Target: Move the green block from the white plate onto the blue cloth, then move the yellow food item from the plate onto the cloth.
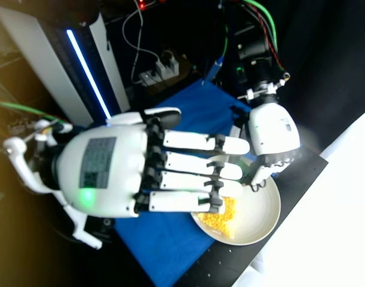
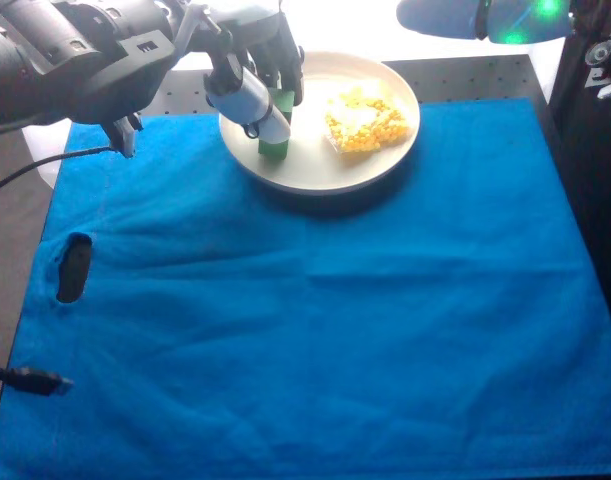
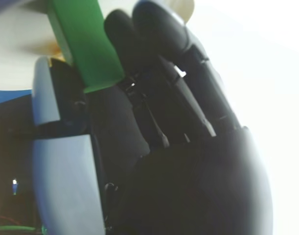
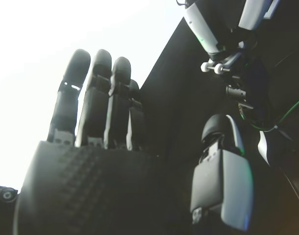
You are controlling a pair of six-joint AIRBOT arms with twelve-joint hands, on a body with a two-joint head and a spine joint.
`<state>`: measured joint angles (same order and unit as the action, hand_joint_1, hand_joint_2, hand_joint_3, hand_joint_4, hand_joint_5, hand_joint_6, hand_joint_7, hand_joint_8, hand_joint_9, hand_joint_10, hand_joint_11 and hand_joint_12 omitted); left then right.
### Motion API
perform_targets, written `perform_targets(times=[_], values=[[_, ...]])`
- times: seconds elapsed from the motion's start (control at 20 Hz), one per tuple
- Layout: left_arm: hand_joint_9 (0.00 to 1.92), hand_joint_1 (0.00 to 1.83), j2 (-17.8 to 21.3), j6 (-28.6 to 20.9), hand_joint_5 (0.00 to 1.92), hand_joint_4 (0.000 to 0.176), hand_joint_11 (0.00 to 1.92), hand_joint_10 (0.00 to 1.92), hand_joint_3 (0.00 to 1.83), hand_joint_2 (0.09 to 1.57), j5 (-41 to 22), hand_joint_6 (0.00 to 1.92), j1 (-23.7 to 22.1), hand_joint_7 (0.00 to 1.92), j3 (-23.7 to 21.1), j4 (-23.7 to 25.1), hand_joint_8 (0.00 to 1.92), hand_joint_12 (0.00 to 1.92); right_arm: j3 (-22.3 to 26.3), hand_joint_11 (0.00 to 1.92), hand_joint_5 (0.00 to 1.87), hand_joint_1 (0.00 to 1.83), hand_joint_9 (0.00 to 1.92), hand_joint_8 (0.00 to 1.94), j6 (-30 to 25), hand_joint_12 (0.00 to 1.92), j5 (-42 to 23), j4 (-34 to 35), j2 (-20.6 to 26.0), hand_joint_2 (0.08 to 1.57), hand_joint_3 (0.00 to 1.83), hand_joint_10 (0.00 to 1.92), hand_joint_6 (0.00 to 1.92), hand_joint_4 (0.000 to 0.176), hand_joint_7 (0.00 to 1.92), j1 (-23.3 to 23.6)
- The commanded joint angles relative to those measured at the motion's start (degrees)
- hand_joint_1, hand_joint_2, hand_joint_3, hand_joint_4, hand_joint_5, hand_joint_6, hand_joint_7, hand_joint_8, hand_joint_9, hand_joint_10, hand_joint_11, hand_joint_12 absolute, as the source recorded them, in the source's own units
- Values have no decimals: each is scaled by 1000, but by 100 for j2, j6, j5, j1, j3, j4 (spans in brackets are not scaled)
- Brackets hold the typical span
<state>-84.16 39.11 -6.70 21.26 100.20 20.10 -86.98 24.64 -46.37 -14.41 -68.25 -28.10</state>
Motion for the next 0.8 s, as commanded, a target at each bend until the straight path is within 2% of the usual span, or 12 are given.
perform_targets(times=[0.0,0.2,0.25,0.3,0.4,0.45,0.5,0.55,0.6,0.65,0.7,0.75], values=[[1227,1292,-31,-14,1214,0,1151,820,0,1047,-553,335,-19,1127,25,-32,970,1278,3,109,319,274,544,4,-25,1293,-630,215,-6,1003,0,7,0,0,572,93],[1229,1286,237,-16,1129,0,1105,748,1,1066,-675,428,-96,1115,-243,-46,1007,1226,-1,93,356,274,536,2,-25,1285,-627,214,-7,999,0,1,9,0,574,92],[1242,1291,324,-16,1118,0,1115,689,4,1048,-723,506,-151,1176,-329,-46,877,1140,-2,99,340,264,538,2,-25,1284,-626,215,-7,998,0,2,2,0,577,92],[1173,1267,471,-16,1154,0,1077,557,0,1065,-760,513,-242,1074,-462,-42,1002,1100,-5,112,359,258,546,2,-25,1264,-625,216,-7,1000,0,4,2,0,582,92],[1204,1278,660,-14,1193,0,1118,510,2,1061,-831,419,-321,1058,-686,41,1046,1096,-19,99,321,260,524,0,-25,1245,-624,218,-7,988,0,0,0,0,568,92],[1243,1286,790,-14,1134,0,1137,549,3,1049,-889,522,-361,1146,-852,150,906,1134,-26,95,297,264,522,4,-25,1240,-623,220,-11,985,0,1,0,0,576,92],[1243,1286,911,-14,1134,0,1137,549,3,1049,-953,522,-407,1146,-1015,256,906,1134,-32,95,297,264,522,4,-25,1240,-621,222,-12,985,0,1,0,0,576,92],[1146,1285,1019,-14,1161,0,1053,784,1,1059,-1007,459,-443,1092,-1156,340,1016,1287,-38,102,299,260,521,1,-25,1203,-619,230,-12,947,0,0,2,0,580,92],[1027,1256,1146,-15,1123,0,971,958,0,1082,-1082,599,-488,1015,-1331,475,1077,1370,-45,80,305,256,493,0,-25,1194,-618,245,-12,930,0,0,4,0,558,91],[1027,1256,1256,-15,1123,0,971,958,0,1082,-1148,599,-520,1015,-1490,593,1077,1370,-48,80,305,256,493,0,-25,1194,-615,248,-12,930,0,0,4,0,558,90],[957,1248,1388,-15,1050,0,890,1124,0,1113,-1223,695,-542,959,-1677,695,1193,1407,-49,80,313,243,474,1,-25,1163,-609,249,-13,928,2,0,1,0,540,90],[957,1248,1470,-15,1050,0,890,1124,0,1113,-1280,695,-549,959,-1794,770,1193,1407,-55,80,313,243,474,1,-25,1163,-603,249,-18,928,2,0,1,0,540,89]])
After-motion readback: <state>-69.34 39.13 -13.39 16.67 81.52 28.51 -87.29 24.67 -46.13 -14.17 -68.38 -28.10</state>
